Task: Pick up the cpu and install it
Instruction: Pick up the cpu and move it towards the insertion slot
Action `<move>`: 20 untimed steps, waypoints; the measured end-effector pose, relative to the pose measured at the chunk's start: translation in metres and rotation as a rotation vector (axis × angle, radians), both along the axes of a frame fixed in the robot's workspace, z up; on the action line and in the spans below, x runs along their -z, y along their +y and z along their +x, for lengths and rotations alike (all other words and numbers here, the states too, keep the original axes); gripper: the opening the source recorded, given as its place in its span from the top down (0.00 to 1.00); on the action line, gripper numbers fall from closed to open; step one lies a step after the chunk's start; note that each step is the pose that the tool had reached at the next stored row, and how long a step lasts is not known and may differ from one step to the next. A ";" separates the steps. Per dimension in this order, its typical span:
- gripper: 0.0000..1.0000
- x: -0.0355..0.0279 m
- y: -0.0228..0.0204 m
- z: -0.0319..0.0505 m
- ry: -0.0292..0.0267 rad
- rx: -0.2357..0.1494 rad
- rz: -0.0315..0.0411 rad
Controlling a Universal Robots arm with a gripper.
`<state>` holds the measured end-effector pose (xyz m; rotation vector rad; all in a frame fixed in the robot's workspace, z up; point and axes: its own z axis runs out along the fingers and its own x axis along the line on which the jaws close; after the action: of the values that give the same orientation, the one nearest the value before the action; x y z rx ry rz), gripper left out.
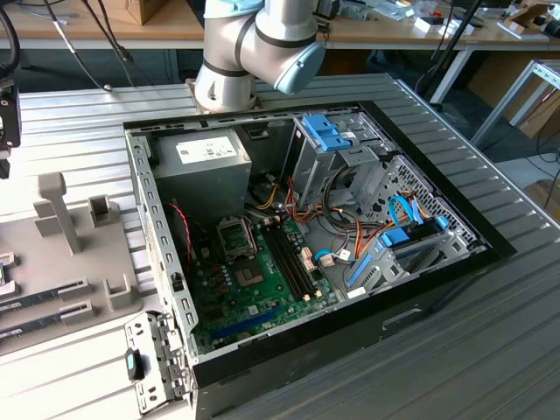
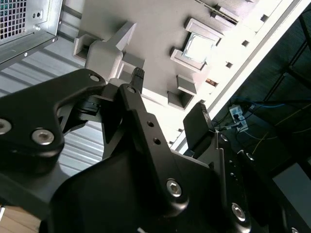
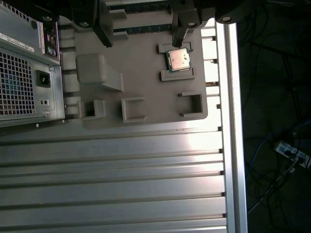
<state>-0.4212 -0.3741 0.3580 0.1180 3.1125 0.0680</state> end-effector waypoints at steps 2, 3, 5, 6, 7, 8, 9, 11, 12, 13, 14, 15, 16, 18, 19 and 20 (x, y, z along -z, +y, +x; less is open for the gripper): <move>0.40 0.0001 0.0000 0.0000 -0.0001 0.000 0.0000; 0.40 0.0001 0.0000 0.0000 -0.0001 0.000 0.0001; 0.40 0.0003 0.0000 -0.0003 -0.0002 0.000 0.0001; 0.40 0.0004 0.0000 -0.0007 -0.0001 0.000 0.0002; 0.40 0.0004 0.0000 -0.0008 -0.0001 0.000 0.0003; 0.40 0.0007 0.0000 -0.0010 0.0001 0.000 0.0008; 0.40 0.0008 0.0000 -0.0011 0.0001 0.000 0.0009; 0.40 0.0011 0.0000 -0.0011 0.0000 0.000 0.0011; 0.40 0.0013 0.0000 -0.0011 0.0000 0.000 0.0011; 0.40 0.0014 0.0000 -0.0011 0.0000 0.000 0.0011; 0.40 0.0016 0.0000 -0.0011 0.0000 0.000 0.0011; 0.40 0.0020 0.0000 -0.0012 -0.0001 0.000 0.0012; 0.40 0.0023 0.0000 -0.0012 0.0000 0.000 0.0012; 0.40 0.0033 0.0000 -0.0013 -0.0001 0.000 0.0012; 0.40 0.0041 0.0000 -0.0014 0.0000 0.000 0.0012; 0.40 0.0042 0.0000 -0.0014 0.0000 0.000 0.0012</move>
<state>-0.4226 -0.3741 0.3539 0.1180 3.1125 0.0698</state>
